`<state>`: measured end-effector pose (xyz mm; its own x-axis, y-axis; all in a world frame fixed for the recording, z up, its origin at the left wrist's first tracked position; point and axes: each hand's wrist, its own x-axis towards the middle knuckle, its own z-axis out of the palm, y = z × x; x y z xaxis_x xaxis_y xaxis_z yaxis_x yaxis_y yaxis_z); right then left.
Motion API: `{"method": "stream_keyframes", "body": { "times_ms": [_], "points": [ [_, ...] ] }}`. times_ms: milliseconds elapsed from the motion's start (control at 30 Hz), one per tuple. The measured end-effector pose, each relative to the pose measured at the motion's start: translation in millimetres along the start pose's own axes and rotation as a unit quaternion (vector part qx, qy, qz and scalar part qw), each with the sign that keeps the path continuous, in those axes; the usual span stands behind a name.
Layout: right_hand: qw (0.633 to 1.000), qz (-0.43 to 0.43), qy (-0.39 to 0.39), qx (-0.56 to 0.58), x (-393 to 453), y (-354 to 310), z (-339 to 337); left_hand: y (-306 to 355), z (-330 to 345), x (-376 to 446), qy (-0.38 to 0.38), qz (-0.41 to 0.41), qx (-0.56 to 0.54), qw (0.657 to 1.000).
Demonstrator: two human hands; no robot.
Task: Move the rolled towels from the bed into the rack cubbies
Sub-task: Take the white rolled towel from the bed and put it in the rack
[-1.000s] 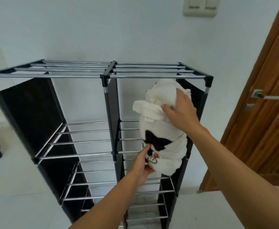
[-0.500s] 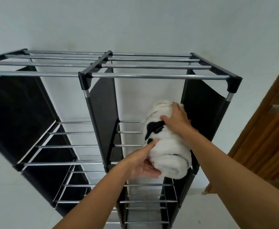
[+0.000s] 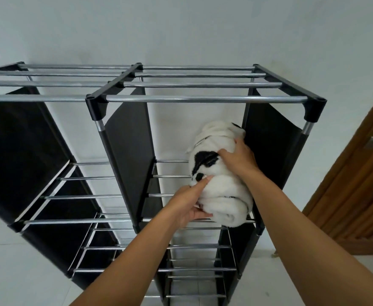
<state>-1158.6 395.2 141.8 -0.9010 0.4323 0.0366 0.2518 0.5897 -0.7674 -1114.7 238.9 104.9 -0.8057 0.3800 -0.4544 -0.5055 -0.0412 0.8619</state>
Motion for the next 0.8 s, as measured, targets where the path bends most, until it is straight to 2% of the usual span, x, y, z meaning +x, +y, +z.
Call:
{"method": "stream_keyframes", "body": {
  "times_ms": [167,300,367,400,467,533,600,667,733,800],
  "points": [
    [0.999,0.024,0.003,-0.022,-9.9,15.8,3.8,-3.5,-0.9,-2.4,-0.044,-0.024,0.040,0.998],
    [1.000,0.002,0.007,-0.009,-28.5,12.1,-4.2,-8.8,-7.2,-10.0,-0.036,-0.005,0.080,0.996],
    [1.000,-0.022,0.007,0.014,-53.3,11.0,-6.9,-16.1,-11.7,-12.2,0.038,0.075,0.149,0.985],
    [0.999,-0.042,0.009,0.016,-70.9,14.2,-8.5,-22.0,-12.7,-11.8,0.092,0.140,0.208,0.964],
    [0.996,-0.088,0.013,0.028,-109.0,24.5,-9.0,-31.5,-9.8,-21.2,0.179,0.309,0.275,0.893],
    [0.996,-0.077,0.031,0.043,-150.0,48.7,-11.8,-47.5,3.1,-36.5,0.163,0.418,0.269,0.853],
    [0.997,-0.018,0.043,0.060,-186.8,83.8,-16.2,-73.4,13.7,-44.2,0.106,0.450,0.271,0.844],
    [0.996,0.066,0.042,0.049,-222.5,128.0,-21.6,-108.4,24.2,-41.2,0.009,0.403,0.317,0.859],
    [0.983,0.177,0.034,0.022,-258.7,177.3,-25.2,-146.4,40.4,-31.3,-0.117,0.266,0.423,0.858],
    [0.957,0.289,0.015,0.019,-300.4,227.6,-24.4,-184.5,60.9,-27.7,-0.240,0.109,0.539,0.800]
  ]
}}
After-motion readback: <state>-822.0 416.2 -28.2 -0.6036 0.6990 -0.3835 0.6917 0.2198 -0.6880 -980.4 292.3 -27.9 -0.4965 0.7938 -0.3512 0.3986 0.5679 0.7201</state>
